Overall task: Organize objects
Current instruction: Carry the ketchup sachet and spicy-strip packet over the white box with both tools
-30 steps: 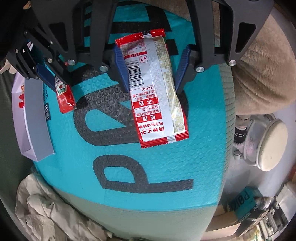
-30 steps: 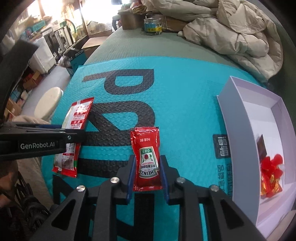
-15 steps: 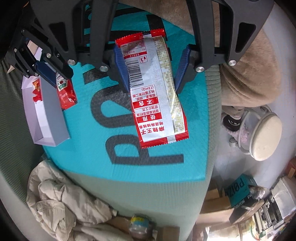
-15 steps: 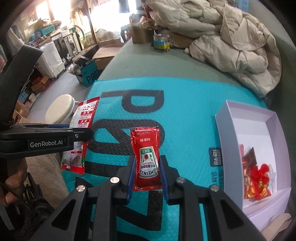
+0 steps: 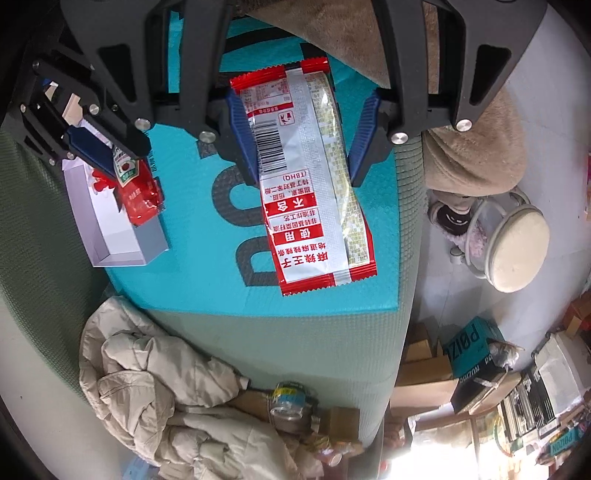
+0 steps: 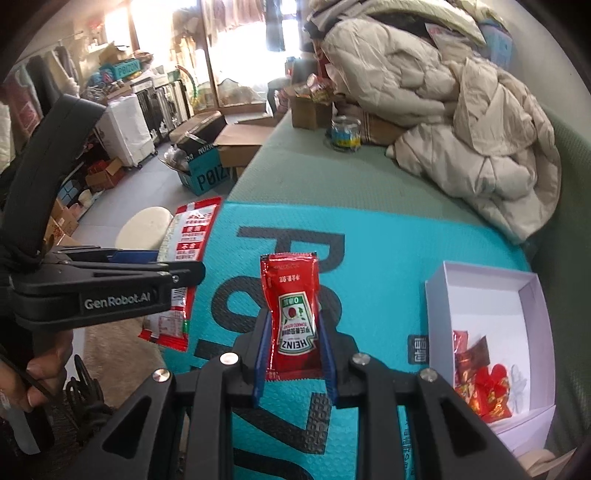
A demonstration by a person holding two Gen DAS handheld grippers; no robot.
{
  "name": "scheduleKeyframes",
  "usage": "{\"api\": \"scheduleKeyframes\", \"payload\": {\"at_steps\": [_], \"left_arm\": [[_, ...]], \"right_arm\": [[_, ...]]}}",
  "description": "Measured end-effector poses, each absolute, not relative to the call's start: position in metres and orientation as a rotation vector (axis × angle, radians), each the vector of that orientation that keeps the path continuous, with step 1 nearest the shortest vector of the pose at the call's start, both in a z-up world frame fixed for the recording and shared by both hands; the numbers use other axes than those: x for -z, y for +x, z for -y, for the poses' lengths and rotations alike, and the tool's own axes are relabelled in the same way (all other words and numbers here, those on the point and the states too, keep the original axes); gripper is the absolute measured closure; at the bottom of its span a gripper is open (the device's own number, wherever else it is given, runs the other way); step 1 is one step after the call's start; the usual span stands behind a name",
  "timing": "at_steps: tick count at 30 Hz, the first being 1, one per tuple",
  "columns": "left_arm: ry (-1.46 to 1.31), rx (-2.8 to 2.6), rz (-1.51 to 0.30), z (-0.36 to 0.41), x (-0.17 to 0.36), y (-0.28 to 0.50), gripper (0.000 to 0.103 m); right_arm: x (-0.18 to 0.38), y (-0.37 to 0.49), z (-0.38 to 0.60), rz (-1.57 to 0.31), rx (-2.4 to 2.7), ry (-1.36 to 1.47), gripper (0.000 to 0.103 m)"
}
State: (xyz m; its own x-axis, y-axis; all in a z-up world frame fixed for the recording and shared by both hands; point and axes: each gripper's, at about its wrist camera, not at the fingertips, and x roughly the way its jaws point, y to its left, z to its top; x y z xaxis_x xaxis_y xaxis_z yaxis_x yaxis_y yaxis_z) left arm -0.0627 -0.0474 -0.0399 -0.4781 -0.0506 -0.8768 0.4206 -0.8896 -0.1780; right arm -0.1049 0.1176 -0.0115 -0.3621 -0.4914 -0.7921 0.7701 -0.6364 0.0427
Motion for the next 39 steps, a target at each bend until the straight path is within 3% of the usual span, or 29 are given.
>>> {"api": "scheduleKeyframes", "payload": {"at_steps": [23,39], "left_arm": [[1.396,2.558,-0.408,-0.019,0.005,-0.059,0.056],[1.452,2.584,-0.279,-0.049,0.01,-0.073,0.056]], "right_arm": [[-0.023,-0.086,-0.178,-0.418,2.131,1.005,0.078],[-0.012,-0.097,-0.204,-0.341,2.162,1.051,0.078]]}}
